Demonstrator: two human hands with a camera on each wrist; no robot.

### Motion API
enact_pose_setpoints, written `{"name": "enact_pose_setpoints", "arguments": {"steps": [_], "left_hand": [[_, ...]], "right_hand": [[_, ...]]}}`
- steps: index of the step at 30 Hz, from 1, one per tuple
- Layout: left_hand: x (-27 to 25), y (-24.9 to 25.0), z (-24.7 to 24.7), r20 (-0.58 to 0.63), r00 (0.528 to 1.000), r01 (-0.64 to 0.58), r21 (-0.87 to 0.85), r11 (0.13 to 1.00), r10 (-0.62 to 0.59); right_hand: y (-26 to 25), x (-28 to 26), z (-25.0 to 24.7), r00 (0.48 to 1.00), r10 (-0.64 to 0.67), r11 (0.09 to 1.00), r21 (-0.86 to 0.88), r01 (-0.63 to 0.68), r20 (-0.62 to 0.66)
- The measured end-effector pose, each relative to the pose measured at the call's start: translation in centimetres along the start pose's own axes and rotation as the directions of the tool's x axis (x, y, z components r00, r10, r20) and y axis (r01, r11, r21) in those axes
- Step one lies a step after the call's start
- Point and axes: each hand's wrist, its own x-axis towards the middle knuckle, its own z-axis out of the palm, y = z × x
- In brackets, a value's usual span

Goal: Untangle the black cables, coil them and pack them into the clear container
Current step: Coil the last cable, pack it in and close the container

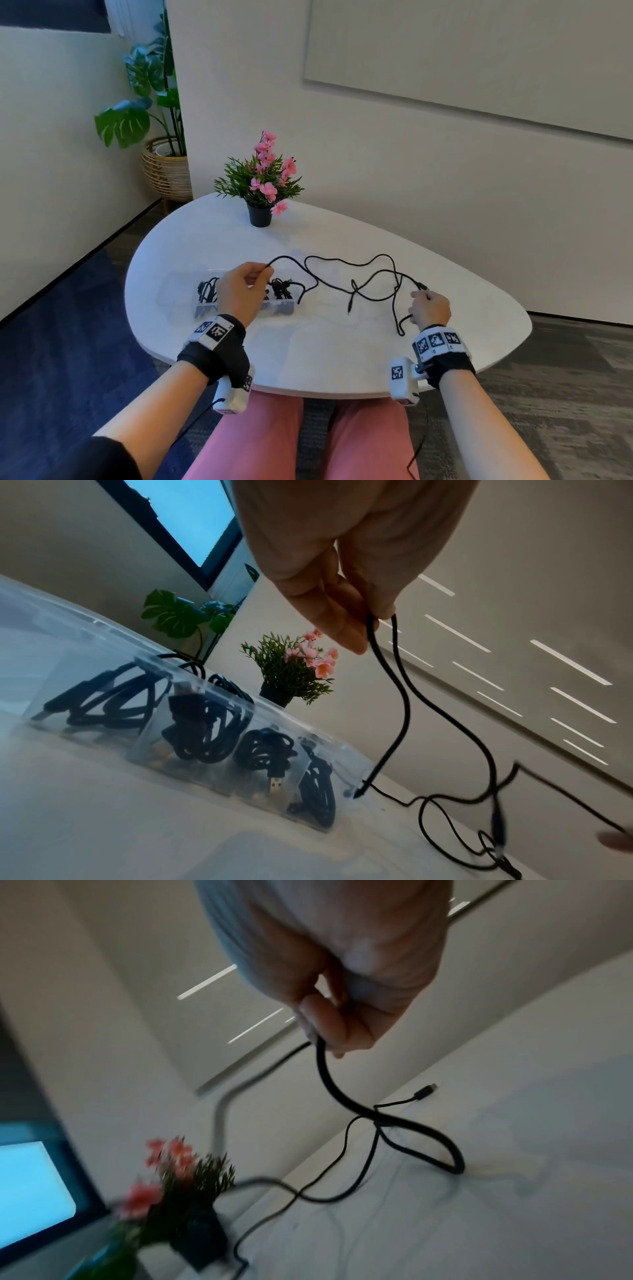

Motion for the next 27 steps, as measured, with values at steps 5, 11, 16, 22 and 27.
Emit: {"name": "enact_pose_setpoints", "arguments": {"steps": [5, 11, 16, 22, 27], "left_hand": [[0.3, -0.2, -0.8, 0.025, 1.000, 0.010, -0.010, 1.000, -0.010], [-0.8, 0.8, -0.2, 0.041, 0.999, -0.037, 0.046, 0.998, 0.035], [-1.8, 0.7, 1.1, 0.313, 0.947, -0.108, 0.105, 0.989, 0.070], [-1.2, 2.2, 2.4, 0.410, 0.900, -0.244, 0.199, 0.949, 0.145], [-0.1, 5.3, 2.6, 0.248, 0.922, -0.329, 0.098, 0.939, 0.297]], "right_hand": [[-0.7, 1.1, -1.5, 0.976, 0.209, 0.937, 0.301, -0.179, -0.068], [-2.5, 1.0, -2.3, 0.984, 0.082, 0.915, 0.404, -0.012, -0.156], [-5.2, -0.7, -2.3, 0.978, -0.202, 0.900, 0.385, 0.206, -0.052], [-8.3, -3.4, -1.2, 0.853, -0.504, 0.840, 0.305, 0.449, 0.133], [-9.7, -5.9, 0.2, 0.682, -0.659, 0.752, 0.251, 0.610, 0.317]]}}
